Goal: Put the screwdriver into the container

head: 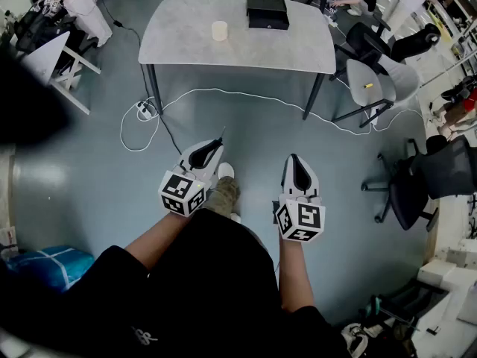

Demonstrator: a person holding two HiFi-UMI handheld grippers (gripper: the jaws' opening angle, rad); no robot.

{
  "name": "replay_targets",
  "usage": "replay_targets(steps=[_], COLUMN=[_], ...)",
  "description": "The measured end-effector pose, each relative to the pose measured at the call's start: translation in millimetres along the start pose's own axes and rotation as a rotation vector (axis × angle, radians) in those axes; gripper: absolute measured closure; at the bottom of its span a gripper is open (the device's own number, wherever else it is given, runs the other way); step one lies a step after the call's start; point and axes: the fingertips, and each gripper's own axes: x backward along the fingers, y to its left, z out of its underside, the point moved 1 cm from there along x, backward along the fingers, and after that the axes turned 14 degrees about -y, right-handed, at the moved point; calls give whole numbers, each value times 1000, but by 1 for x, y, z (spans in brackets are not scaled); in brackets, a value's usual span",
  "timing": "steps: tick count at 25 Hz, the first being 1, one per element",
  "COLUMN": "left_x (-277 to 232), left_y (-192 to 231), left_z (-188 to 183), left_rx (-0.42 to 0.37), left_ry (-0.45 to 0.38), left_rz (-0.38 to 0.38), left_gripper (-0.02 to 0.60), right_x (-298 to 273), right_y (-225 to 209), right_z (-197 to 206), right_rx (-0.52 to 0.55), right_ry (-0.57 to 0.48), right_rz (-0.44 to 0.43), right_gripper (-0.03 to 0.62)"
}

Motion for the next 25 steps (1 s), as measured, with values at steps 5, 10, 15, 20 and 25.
replay_targets(steps=[5,10,15,20,25], left_x=[-1,-16,-53,-92,-147], left_y=[-6,14,69,129,185], left_z=[-12,2,13,10,-12], left_rx=[-46,-4,38,61,74], left_ry=[-25,-4,17,42,50], left_rz=[27,2,-38,-25,28], left_gripper=[517,517,517,517,517], right_x=[-2,-25,-90,-172,-253], right_y=[6,5,5,1,-7], right_z=[3,20,42,44,44], right_rx=[13,-55,-38,-32,-17], right_ry=[20,49,109,120,142], right_rz=[-1,7,-28,-11,27], right_gripper=[583,583,582,582,582])
